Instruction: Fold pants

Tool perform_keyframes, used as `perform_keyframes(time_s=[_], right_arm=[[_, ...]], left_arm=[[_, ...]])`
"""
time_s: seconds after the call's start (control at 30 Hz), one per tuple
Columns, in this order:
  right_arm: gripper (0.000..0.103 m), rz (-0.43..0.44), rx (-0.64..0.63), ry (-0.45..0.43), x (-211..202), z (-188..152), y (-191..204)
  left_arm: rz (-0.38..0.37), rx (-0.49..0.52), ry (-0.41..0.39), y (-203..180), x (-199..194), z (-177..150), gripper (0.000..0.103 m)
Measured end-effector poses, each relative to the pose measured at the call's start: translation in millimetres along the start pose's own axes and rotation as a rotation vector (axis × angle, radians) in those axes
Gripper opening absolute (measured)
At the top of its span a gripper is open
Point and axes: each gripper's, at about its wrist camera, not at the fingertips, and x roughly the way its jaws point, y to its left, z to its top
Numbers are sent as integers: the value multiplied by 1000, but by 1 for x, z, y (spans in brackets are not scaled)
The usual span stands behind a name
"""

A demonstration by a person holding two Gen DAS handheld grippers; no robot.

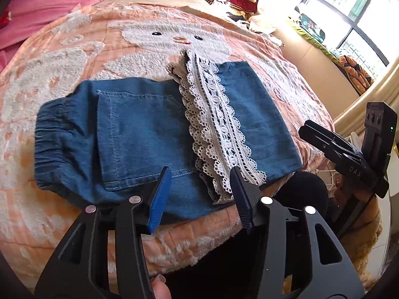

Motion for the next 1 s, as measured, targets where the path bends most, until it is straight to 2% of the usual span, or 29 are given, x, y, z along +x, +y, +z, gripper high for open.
perform_keyframes(time_s=[0.33,0.63,0.73,0.87,0.97,1.0], right_arm=[[80,94,-107,-2,8,4,72],[81,162,-277,93,45,-10,154],[81,167,-332,111,56,-15,178],[81,164,-391,147,74,-19,201],[81,155,-440,174,86,-25,215],[81,156,-455,182,90,-28,219]], left_arm=[[87,-48,-119,49,-39,14,56],[134,-137,-141,103,-39,25,66],[121,-187,-131,120,-33,29,67],[58,-240,-93,135,-19,30,67],[47,-273,-77,143,-10,29,67],[30,-281,-71,145,-7,29,63]])
